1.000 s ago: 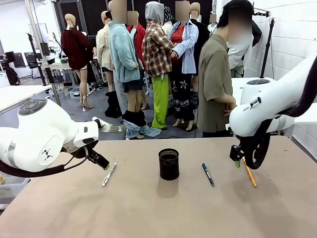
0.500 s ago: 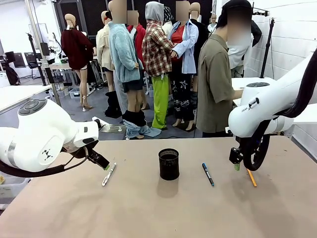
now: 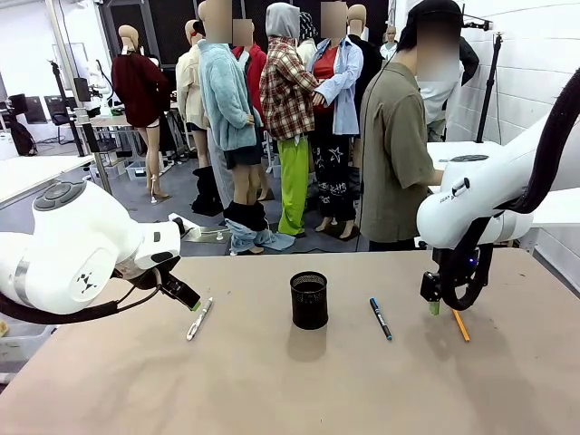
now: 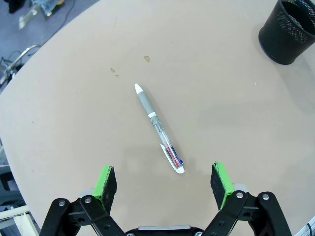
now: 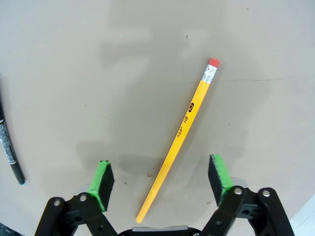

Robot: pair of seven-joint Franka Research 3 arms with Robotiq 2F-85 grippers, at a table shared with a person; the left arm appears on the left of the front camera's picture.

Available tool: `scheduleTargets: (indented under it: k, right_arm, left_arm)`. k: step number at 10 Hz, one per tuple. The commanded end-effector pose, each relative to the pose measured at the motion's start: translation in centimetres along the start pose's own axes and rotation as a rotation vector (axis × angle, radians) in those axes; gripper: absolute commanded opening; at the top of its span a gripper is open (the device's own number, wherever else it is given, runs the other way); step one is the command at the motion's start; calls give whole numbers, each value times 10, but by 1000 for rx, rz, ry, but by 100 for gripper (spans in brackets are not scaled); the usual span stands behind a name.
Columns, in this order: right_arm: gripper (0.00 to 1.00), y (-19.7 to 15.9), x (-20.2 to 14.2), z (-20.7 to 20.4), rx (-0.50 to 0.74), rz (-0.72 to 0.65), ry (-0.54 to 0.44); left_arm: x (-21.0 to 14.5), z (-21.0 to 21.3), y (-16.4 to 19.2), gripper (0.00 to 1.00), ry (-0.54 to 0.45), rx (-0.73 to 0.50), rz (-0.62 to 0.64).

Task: Place the pens into the pen holder.
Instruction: Pick up a writing instrument from the table and place it into the Pen holder.

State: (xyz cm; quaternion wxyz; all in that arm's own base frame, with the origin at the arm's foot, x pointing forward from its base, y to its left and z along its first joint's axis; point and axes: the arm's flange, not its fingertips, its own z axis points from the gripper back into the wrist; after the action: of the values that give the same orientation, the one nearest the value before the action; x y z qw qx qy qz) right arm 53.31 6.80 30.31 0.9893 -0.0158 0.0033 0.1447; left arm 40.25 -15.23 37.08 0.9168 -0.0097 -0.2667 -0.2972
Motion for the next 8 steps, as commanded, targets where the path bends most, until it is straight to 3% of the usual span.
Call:
scheduleTargets:
  k: [1,4,5,8]
  right_arm:
    - [66,-4,4,-2,38,8,27]
    - [9,-7,2,-1,48,24,48]
    - [0,-7,2,0,53,31,55]
    - [0,-5,2,6,41,67,69]
  left_arm:
    - [0,1,1,100,-1,0,3]
    - [0,1,1,100,-1,0,3]
    - [0,1,1,100,-1,0,3]
    - [0,1,1,100,-1,0,3]
